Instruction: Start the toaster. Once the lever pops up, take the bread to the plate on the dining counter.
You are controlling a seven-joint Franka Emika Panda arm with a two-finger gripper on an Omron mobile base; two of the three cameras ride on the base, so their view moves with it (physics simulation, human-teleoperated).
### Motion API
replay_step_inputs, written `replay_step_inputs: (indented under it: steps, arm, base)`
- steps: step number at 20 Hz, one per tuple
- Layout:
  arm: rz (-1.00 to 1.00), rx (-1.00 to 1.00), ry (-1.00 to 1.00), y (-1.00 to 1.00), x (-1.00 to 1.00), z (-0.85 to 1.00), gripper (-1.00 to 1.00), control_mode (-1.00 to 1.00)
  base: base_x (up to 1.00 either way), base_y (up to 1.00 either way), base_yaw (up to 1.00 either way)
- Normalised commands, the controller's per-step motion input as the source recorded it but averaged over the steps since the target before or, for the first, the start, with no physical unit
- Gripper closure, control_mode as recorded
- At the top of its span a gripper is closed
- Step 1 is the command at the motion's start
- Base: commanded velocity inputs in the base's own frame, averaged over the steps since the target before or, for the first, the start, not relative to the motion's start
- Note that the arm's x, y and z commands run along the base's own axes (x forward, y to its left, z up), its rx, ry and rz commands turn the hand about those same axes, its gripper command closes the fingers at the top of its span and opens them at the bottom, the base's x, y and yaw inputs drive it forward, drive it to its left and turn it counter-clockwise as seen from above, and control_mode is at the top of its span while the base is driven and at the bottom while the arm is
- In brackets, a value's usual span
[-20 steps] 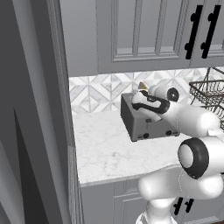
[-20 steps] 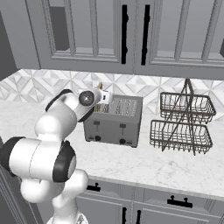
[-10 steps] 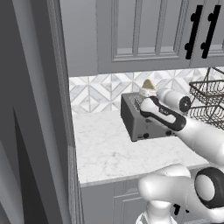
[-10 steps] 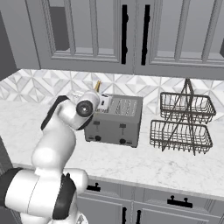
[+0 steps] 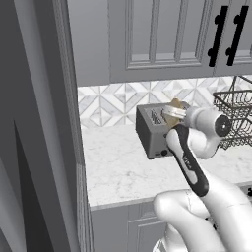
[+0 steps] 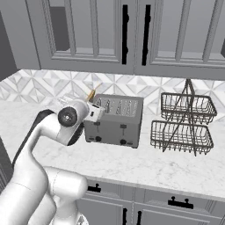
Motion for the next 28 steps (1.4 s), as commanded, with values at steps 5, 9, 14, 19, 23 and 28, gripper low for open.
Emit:
replay_step_inputs:
  steps: [5, 9, 14, 19, 23, 28]
  arm:
    - [0.00, 0.00, 0.19, 0.00, -1.00, 0.61, 1.00, -1.00]
    - [0.00, 0.00, 0.14, -0.04, -1.00, 0.27, 1.00, -1.00]
    - [0.00, -0.01, 0.05, -0.04, -1.00, 0.00, 1.00, -1.00]
    - [-0.02, -0.03, 0.06, -0.01, -1.00, 0.00, 1.00, -1.00]
    - [0.02, -0.06, 0.04, 0.00, -0.65, -0.24, 1.00, -1.00]
    - [0.00, 0.00, 0.00, 0.00, -0.03, 0.00, 1.00, -1.00]
  base:
    - [0.00, 0.00, 0.00]
    - [0.00, 0.00, 0.00]
    - [0.00, 0.00, 0.00]
    - [0.00, 0.00, 0.00]
    - [0.00, 0.00, 0.00]
    - [0.00, 0.00, 0.00]
